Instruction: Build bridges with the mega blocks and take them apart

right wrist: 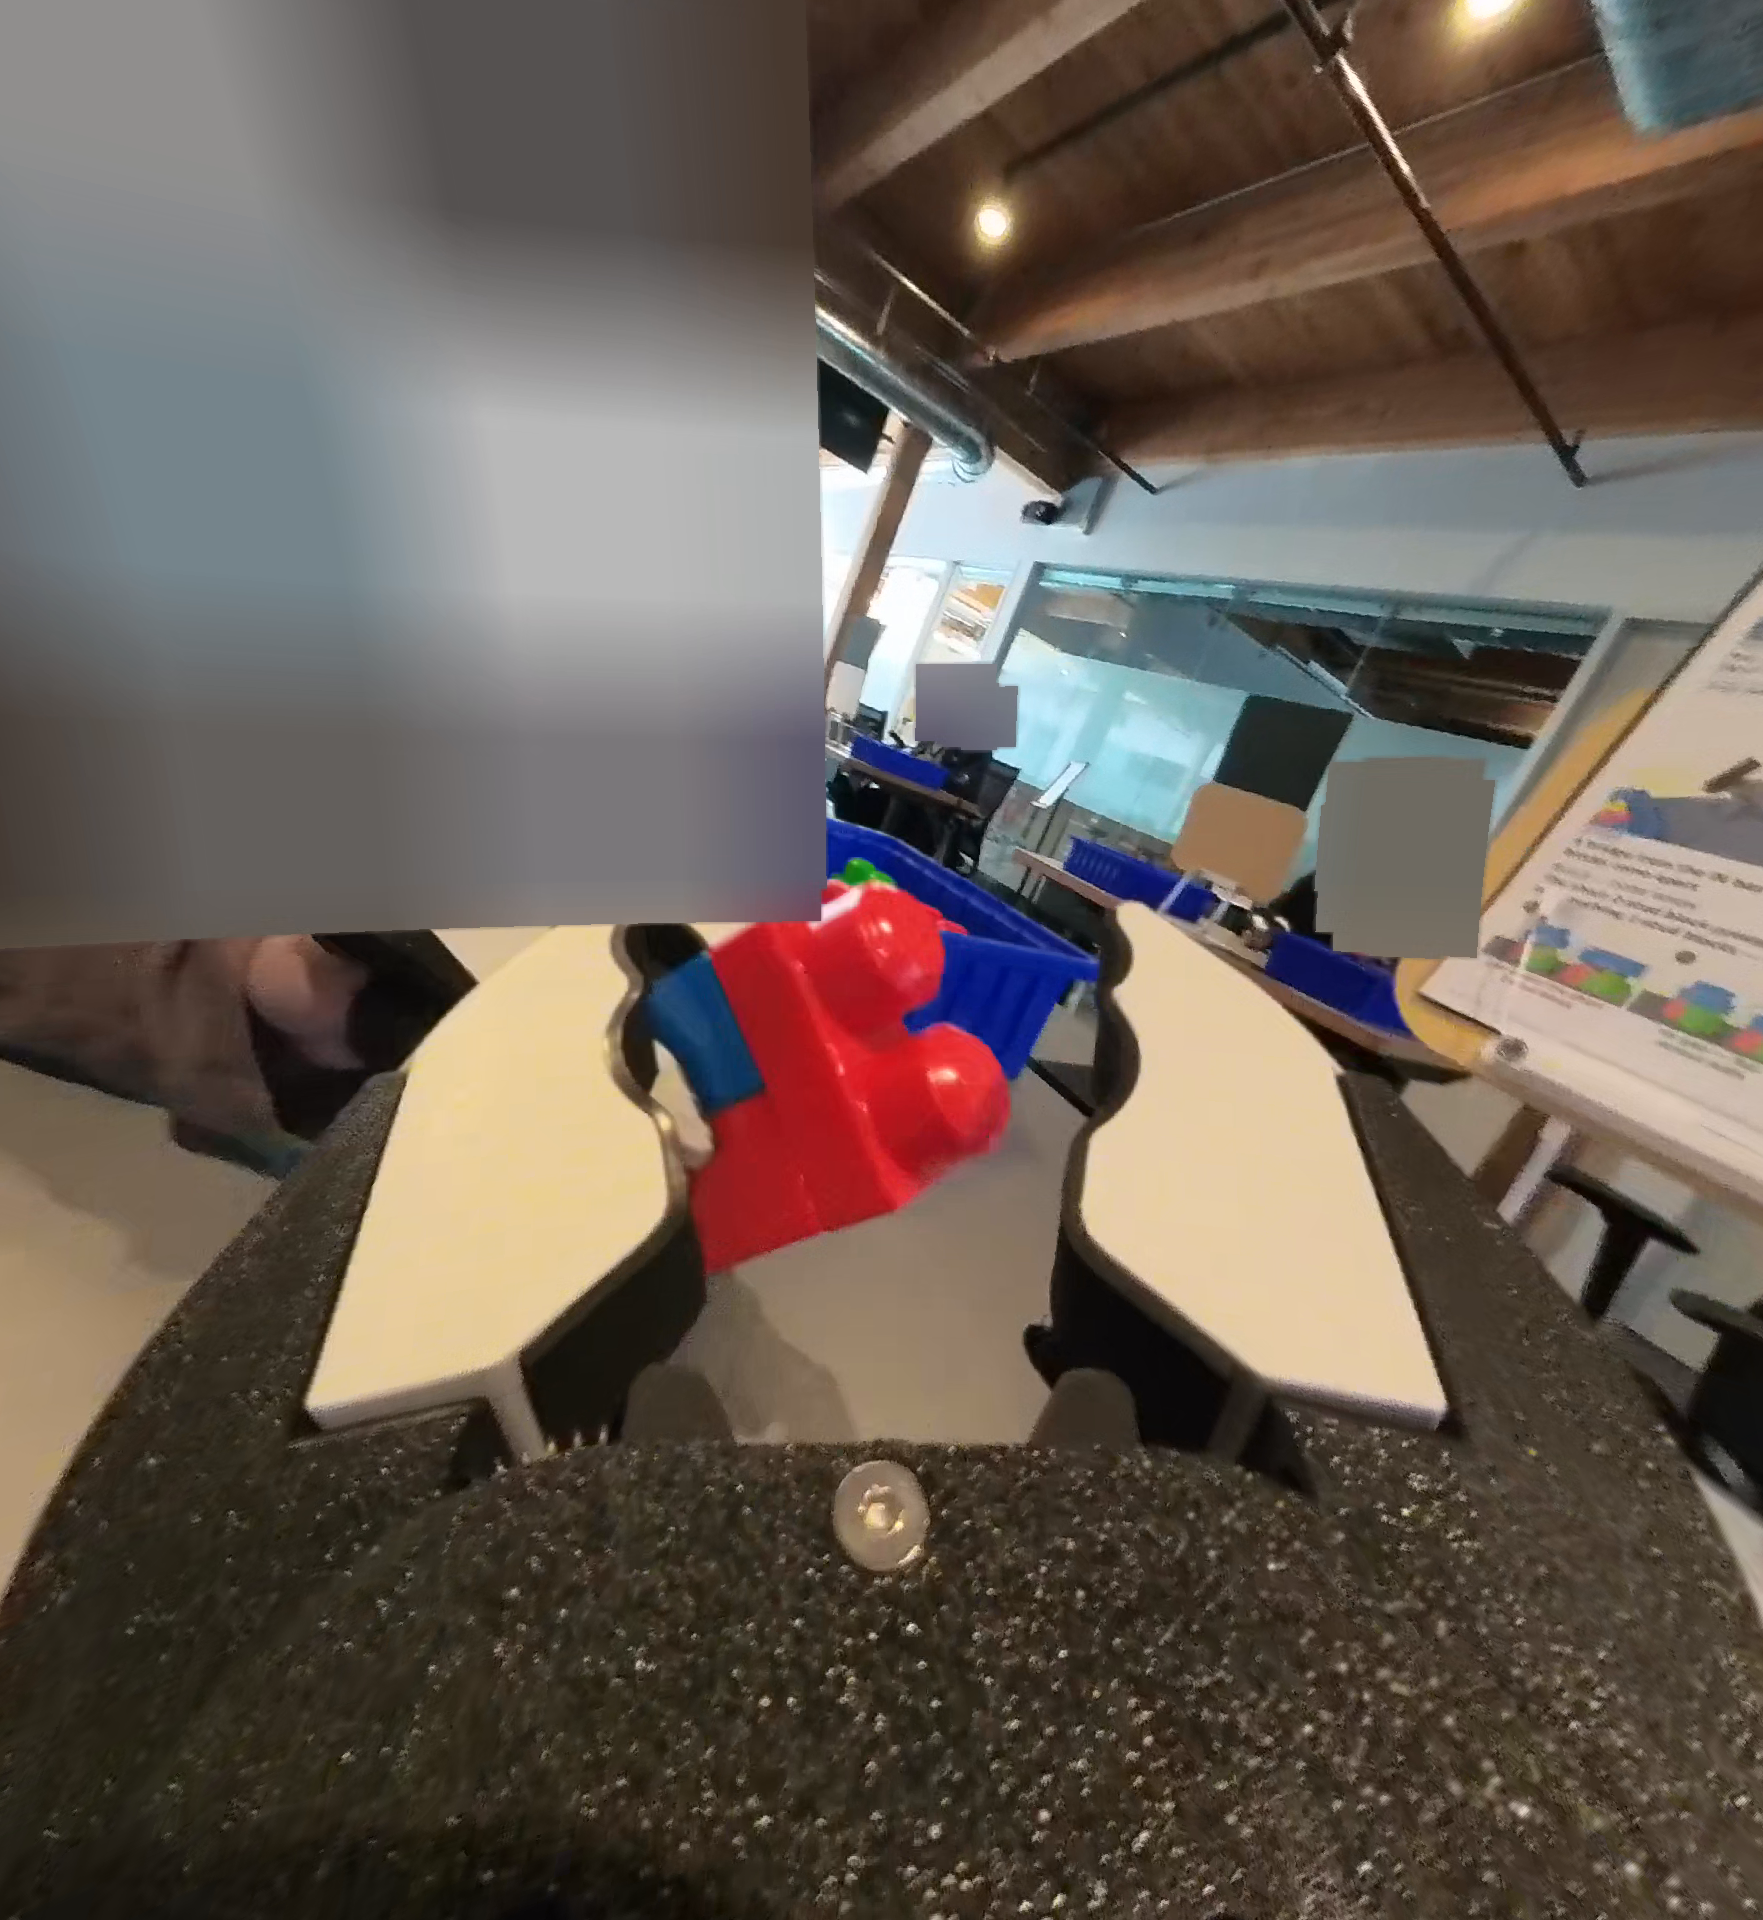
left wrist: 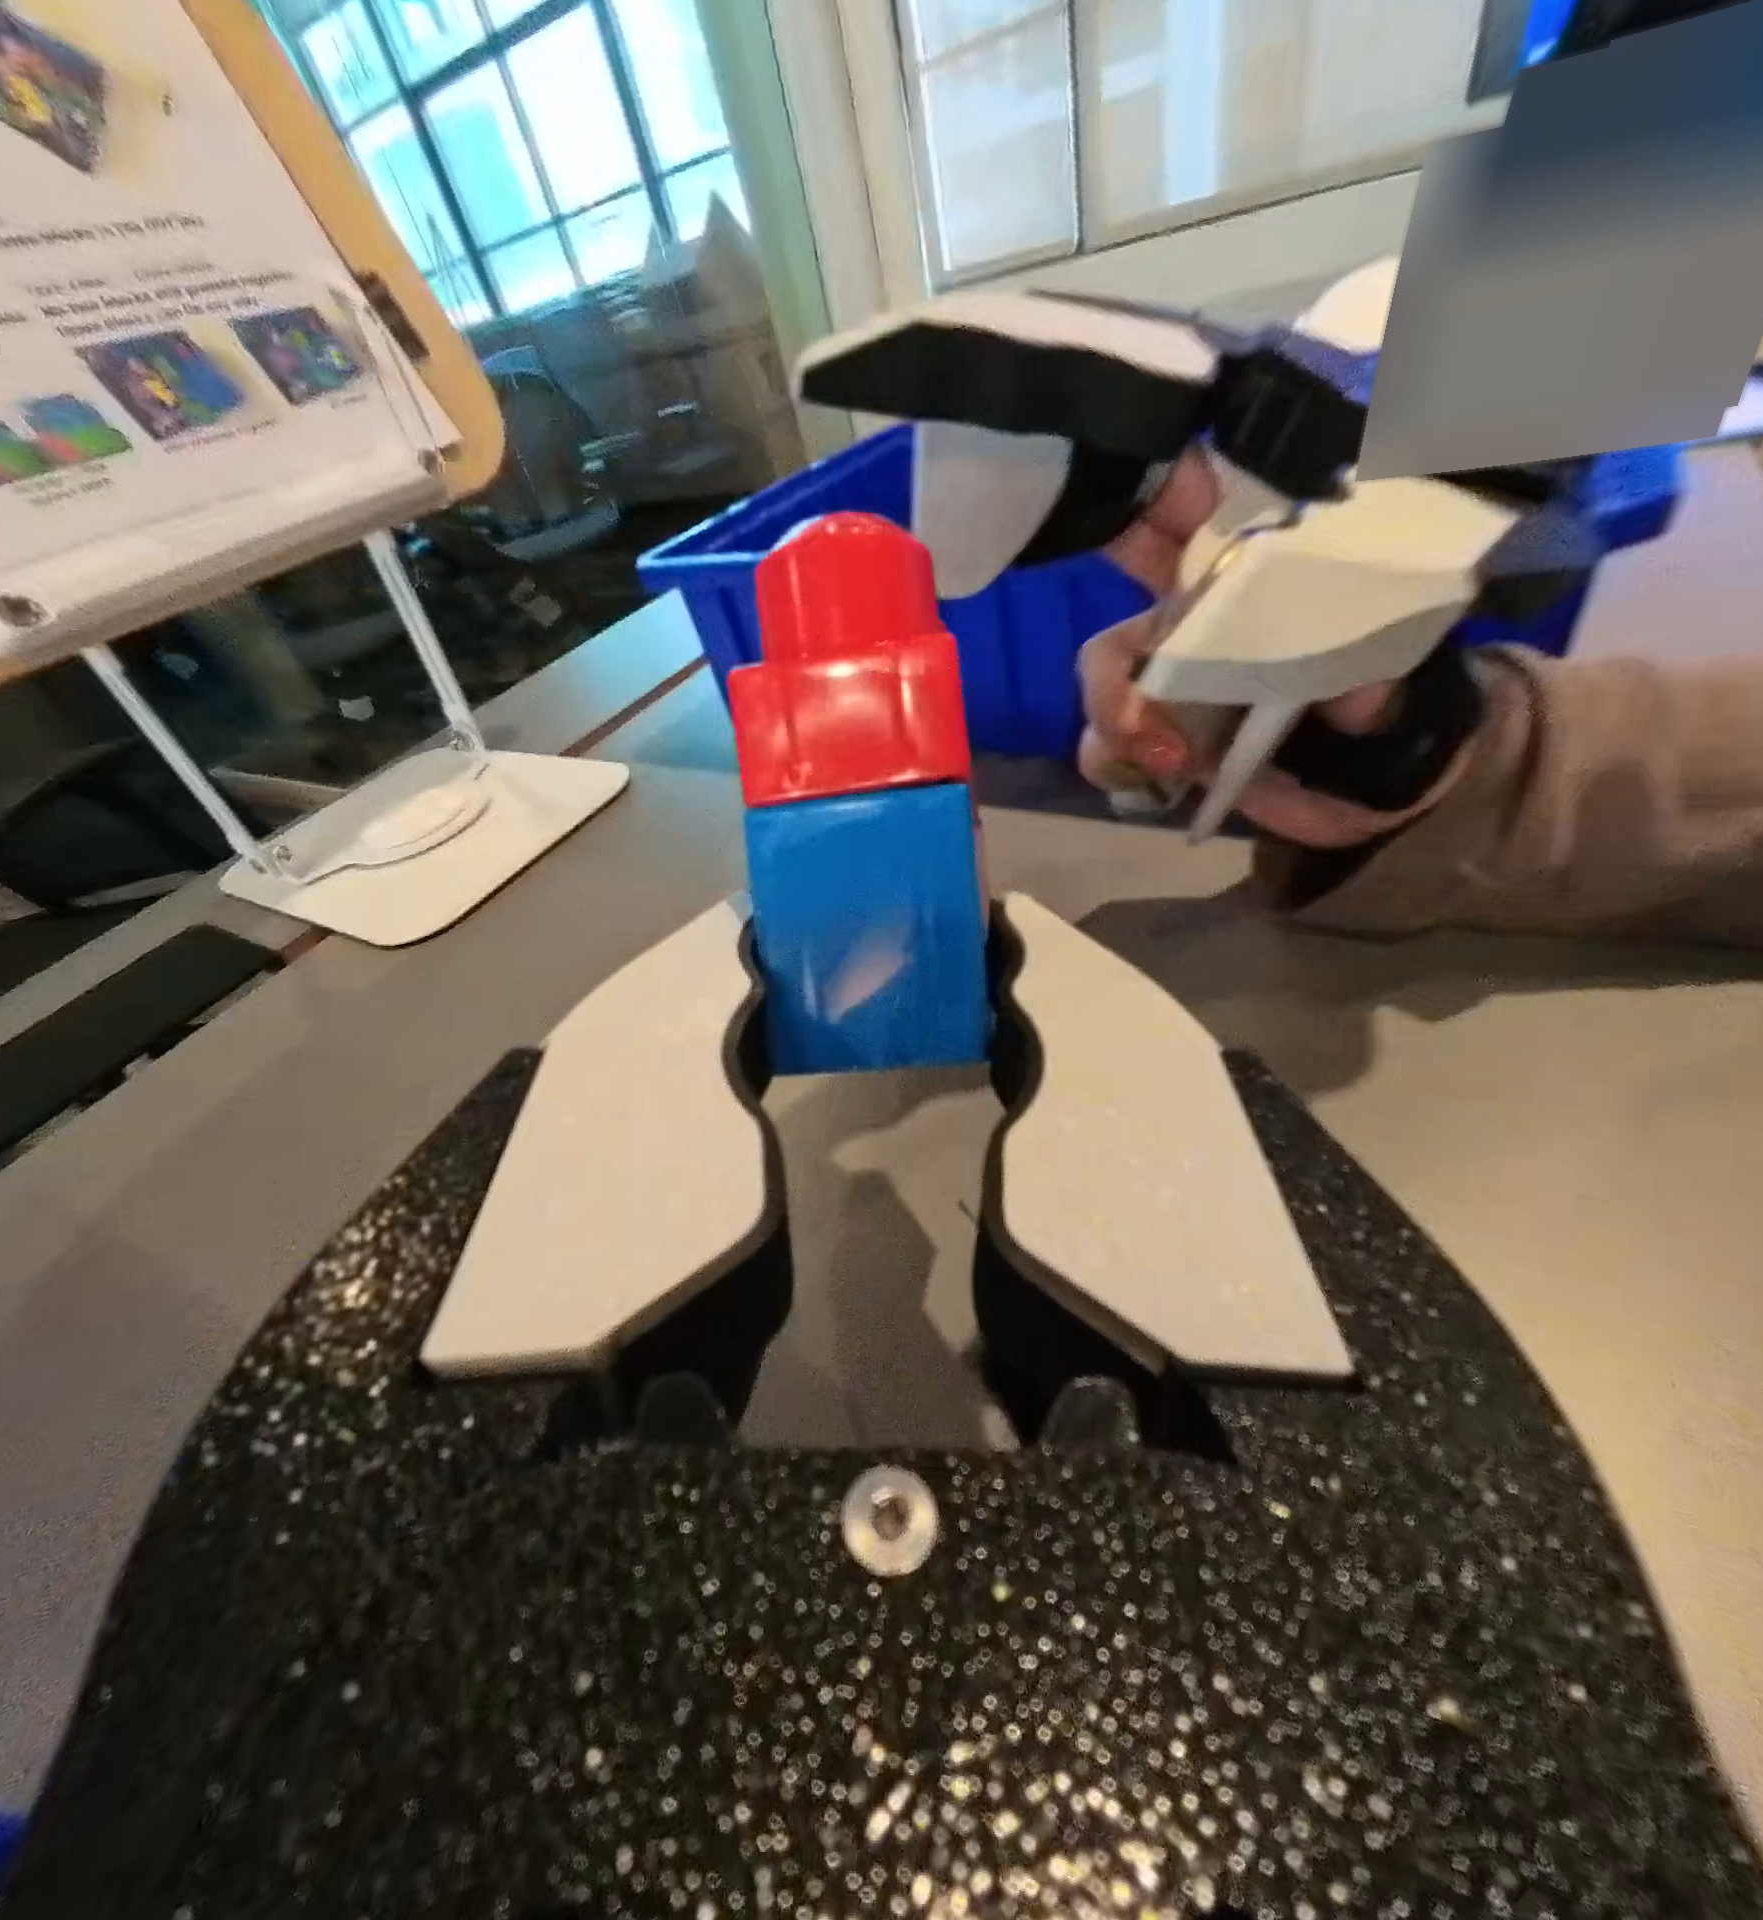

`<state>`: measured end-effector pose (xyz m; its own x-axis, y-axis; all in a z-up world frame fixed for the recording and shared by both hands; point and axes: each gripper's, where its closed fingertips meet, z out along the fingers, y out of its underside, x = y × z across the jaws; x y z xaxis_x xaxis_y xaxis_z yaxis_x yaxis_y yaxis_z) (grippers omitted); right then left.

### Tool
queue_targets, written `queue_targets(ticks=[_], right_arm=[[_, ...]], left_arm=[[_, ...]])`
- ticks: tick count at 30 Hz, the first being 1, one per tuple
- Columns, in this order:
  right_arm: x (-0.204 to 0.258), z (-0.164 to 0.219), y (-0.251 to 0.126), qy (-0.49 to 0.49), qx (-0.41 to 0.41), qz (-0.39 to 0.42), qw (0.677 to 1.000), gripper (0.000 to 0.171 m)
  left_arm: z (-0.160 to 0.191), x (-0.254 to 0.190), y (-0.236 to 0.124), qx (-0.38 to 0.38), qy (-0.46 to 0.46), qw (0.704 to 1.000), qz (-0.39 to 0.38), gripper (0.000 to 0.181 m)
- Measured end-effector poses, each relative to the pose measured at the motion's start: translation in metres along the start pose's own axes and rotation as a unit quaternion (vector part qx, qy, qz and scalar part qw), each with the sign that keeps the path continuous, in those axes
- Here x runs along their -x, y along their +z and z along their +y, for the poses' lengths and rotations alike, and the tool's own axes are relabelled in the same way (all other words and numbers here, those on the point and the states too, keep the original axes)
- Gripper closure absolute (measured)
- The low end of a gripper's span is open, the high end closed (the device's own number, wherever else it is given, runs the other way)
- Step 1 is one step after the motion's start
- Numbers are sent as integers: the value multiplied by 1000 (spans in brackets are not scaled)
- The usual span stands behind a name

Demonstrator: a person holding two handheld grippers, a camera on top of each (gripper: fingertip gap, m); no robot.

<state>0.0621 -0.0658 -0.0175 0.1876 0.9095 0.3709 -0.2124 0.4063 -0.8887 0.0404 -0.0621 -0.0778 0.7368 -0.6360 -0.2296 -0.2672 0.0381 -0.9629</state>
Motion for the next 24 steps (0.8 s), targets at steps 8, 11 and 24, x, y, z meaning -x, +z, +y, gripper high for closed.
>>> queue_targets(ticks=[8, 11, 24], right_arm=[[-10, 28, -16, 9, 44, 19, 999, 95], [-1, 38, -15, 30, 64, -19, 997, 98], [13, 49, -12, 164, 80, -102, 978, 122]], left_arm=[[18, 20, 32, -33, -2, 999, 33, 142], [18, 15, 27, -59, 10, 996, 71, 142], [10, -12, 12, -109, 28, 977, 184, 142]])
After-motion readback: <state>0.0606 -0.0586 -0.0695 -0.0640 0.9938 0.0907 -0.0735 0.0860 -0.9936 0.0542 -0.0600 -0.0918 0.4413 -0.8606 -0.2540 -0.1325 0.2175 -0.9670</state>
